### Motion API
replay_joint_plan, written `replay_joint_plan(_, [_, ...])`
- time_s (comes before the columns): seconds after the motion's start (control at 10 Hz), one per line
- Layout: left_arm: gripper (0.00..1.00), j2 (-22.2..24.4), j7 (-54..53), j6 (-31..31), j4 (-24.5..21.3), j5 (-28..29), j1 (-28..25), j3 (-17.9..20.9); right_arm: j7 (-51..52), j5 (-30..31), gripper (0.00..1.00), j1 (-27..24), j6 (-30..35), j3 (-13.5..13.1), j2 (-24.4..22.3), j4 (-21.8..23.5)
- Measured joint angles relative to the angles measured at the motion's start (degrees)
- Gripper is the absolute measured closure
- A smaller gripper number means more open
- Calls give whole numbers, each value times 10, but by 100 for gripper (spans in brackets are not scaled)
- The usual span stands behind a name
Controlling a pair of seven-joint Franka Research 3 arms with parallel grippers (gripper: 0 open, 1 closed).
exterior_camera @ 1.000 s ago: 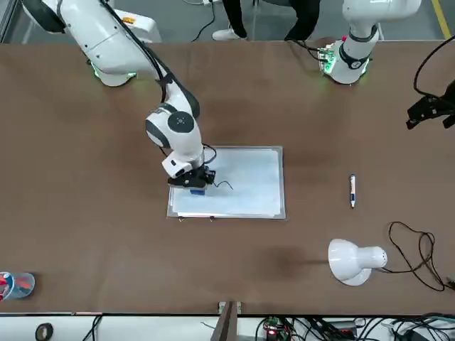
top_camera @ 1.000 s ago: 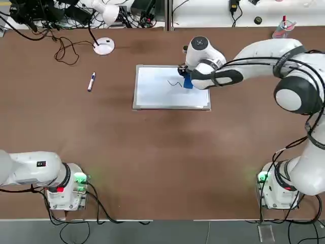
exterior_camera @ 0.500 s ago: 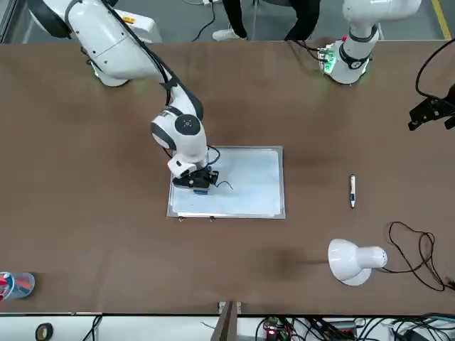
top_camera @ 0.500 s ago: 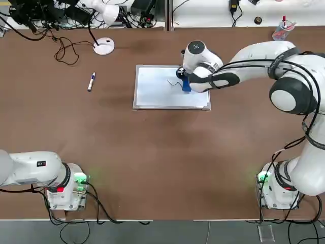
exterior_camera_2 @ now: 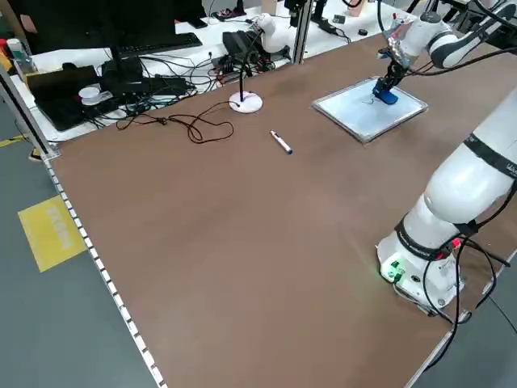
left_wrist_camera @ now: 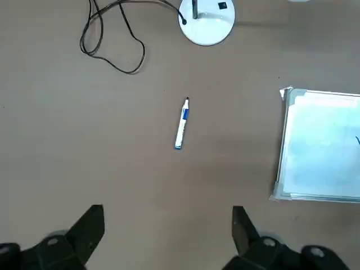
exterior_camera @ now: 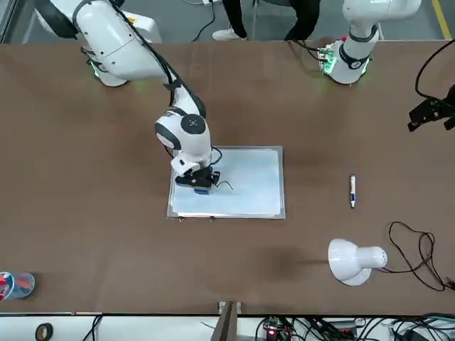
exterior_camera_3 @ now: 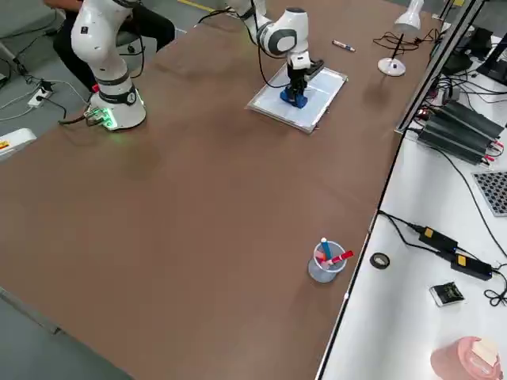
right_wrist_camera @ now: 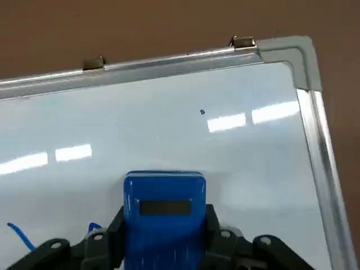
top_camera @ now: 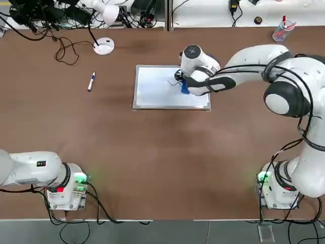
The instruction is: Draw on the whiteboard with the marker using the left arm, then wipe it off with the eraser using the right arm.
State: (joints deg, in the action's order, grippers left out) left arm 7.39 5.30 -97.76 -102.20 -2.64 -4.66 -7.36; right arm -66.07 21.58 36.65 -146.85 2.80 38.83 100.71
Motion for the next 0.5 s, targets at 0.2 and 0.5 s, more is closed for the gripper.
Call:
replay_joint_plan(0.2, [0,0,0,0,0,0,0,0,-14,0,44,14,1,-6,11,-18])
replay_joint_plan(0.5, [0,0,0,0,0,0,0,1,-34,1,44,32,2,-9,34,-55])
